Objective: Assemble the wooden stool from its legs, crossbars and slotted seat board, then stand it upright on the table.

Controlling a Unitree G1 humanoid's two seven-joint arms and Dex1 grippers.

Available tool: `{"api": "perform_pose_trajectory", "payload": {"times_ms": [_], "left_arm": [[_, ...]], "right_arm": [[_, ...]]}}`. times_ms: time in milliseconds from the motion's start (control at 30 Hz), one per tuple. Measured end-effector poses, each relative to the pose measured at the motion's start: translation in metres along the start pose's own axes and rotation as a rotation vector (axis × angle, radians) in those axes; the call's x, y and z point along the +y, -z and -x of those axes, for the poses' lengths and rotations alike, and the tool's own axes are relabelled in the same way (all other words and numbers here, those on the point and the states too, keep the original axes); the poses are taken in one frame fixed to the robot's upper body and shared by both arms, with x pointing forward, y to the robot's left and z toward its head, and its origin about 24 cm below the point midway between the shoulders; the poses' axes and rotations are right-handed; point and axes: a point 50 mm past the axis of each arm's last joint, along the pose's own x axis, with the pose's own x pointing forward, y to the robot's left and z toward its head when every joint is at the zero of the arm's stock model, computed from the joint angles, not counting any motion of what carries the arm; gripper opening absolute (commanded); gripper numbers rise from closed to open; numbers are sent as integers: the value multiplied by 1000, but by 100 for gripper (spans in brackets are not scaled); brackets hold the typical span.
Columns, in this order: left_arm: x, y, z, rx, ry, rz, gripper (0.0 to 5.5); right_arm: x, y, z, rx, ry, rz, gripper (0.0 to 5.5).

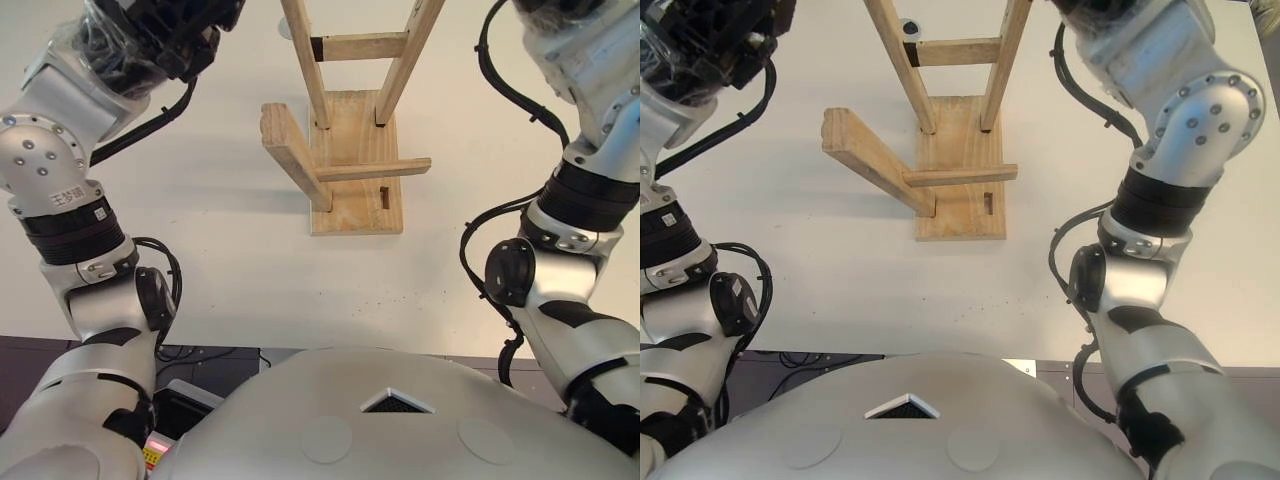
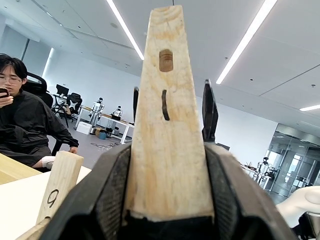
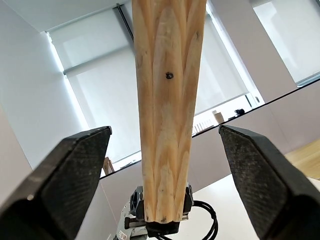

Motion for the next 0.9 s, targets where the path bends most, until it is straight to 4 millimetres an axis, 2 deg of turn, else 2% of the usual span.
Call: {"api": "perform_pose_trajectory", "payload": {"times_ms": [100,367,400,533,567,733,900], "left_arm": [[-1,3,-2,19,10,9,203],[-3,4,-2,17,31,31,203],[-3,5,-3,18,35,37,203],[-4,5,-2,15,44,64,203],[-4,5,-2,14,47,77,231],[4,6,2,4,0,97,297],[26,12,27,-10,-171,104,385]], "right_arm": [[2,2,-11,-12,-33,-19,370],[1,9,-20,-5,-58,-54,241],[1,9,-20,-5,-58,-54,212],[0,9,-20,-4,-65,-60,203],[0,9,-20,-3,-69,-60,203],[-4,7,-16,7,-44,-43,203],[-14,-8,13,72,45,90,203]]}}
